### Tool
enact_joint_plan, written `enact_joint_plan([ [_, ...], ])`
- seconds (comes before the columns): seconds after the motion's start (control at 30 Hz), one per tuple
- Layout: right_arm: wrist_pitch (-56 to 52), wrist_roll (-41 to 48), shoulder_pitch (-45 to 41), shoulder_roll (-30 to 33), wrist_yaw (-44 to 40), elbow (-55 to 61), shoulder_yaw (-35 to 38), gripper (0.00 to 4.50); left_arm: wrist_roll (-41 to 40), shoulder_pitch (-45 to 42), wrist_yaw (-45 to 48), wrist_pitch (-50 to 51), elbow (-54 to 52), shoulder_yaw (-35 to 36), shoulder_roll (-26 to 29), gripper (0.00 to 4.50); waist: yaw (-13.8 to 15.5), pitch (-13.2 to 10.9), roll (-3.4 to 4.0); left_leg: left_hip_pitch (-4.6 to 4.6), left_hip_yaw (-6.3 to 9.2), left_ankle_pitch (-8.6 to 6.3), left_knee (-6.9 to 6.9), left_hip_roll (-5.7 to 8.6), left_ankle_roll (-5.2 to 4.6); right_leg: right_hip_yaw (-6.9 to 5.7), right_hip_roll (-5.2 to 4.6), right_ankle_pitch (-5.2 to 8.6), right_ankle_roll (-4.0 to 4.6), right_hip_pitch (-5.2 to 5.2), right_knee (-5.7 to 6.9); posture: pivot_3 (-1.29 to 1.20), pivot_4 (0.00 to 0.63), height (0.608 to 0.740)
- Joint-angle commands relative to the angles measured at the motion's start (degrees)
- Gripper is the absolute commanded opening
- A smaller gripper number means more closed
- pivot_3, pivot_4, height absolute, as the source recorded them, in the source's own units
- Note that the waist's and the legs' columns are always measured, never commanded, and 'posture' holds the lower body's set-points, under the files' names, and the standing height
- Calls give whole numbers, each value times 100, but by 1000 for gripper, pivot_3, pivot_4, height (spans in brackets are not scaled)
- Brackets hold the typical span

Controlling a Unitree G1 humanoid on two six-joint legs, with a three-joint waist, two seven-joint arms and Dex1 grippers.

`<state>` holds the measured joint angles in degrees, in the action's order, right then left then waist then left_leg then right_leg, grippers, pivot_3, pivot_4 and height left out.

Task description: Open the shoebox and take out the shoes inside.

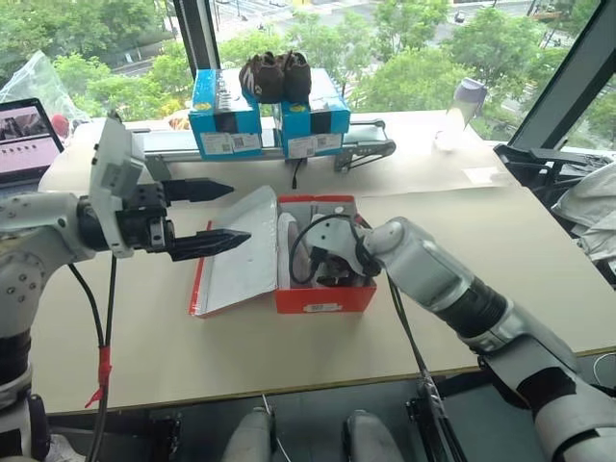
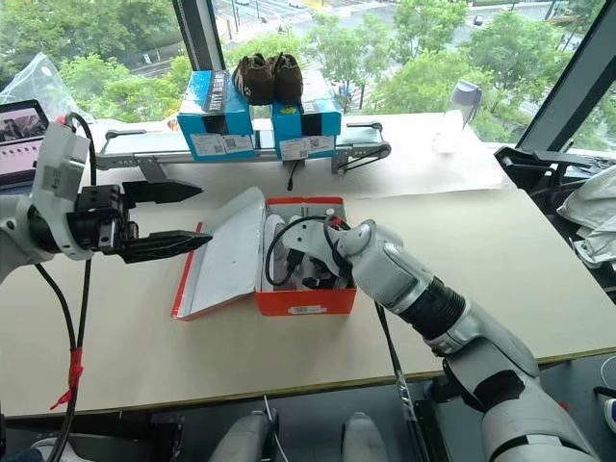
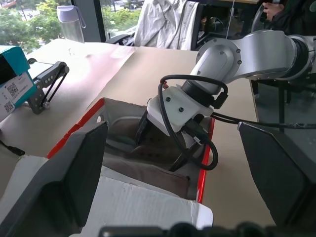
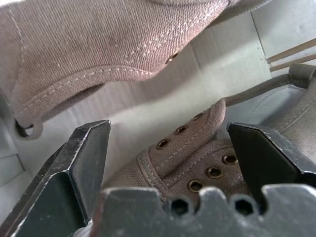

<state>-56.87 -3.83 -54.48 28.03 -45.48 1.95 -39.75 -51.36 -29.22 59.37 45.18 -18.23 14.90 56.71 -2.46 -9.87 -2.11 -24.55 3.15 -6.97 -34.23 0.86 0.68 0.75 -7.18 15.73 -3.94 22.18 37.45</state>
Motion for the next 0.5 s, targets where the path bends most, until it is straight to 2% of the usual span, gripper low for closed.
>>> enact_joint_plan([
  [0.03,23,-82,190,-106,-24,-296,-85,3782,-88,-38,-41,-46,-173,253,48,4500,-2,5,-9,3,0,-13,0,-2,21,0,1,-1,1,-2,-2,0,150,740],
  [0.4,19,-222,130,-235,-104,-381,93,15,-107,-41,-52,-61,-171,257,43,4500,-2,6,-10,4,-17,-19,1,-81,30,7,81,-32,36,0,-40,0,150,740],
  [0.5,25,-238,130,-256,-107,-378,141,15,-108,-51,-56,-60,-166,254,38,4500,-2,6,-10,3,-18,-19,2,-86,30,9,86,-34,42,2,-40,0,150,740],
])
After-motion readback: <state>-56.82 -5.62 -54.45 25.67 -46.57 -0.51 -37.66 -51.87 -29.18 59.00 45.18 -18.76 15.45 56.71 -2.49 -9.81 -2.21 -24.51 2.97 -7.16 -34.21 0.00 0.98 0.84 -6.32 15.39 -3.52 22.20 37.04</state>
